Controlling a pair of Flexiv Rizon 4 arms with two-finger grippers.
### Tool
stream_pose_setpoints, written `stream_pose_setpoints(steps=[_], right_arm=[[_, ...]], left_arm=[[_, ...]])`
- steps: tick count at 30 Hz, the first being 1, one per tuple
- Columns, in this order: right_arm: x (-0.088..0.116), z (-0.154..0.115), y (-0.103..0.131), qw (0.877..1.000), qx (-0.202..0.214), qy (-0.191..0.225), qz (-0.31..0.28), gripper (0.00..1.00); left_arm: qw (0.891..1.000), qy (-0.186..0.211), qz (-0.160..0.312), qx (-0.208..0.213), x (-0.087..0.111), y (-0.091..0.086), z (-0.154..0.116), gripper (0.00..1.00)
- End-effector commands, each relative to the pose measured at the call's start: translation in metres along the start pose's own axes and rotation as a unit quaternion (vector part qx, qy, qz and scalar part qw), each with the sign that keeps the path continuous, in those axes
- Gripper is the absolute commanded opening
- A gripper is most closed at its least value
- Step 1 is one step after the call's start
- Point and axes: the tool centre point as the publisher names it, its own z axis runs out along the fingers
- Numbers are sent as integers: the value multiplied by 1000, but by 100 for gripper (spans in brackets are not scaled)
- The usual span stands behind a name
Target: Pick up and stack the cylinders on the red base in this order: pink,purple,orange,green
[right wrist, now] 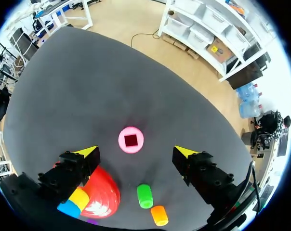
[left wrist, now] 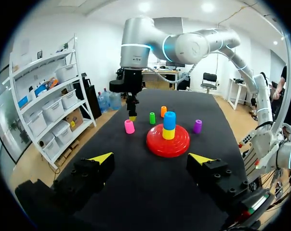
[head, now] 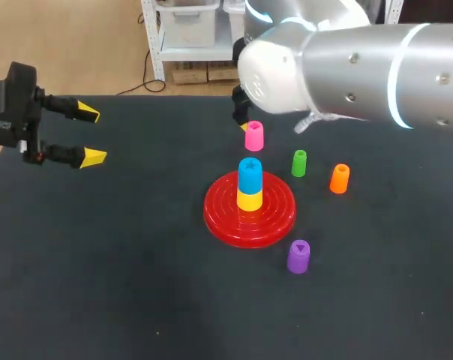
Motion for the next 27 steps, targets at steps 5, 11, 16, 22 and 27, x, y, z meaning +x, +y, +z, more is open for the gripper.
stream_pose_setpoints(steps=[5, 11, 16, 22, 27], right_arm=[[-17, 8, -4, 996, -5, 91, -2, 100], [-7, 13, -1, 995, -9, 98, -3, 100], [-1, 18, 0, 994, -11, 105, -2, 100], [-1, 15, 1, 995, -17, 98, 2, 100], [-1, 15, 4, 996, -22, 87, 2, 100]], left_arm=[[1000, -3, 1, -1, 2, 0, 0, 100], [1000, -3, 1, -1, 2, 0, 0, 100], [1000, -3, 1, -1, 2, 0, 0, 100], [1000, -3, 1, -1, 2, 0, 0, 100], [1000, -3, 1, -1, 2, 0, 0, 100]])
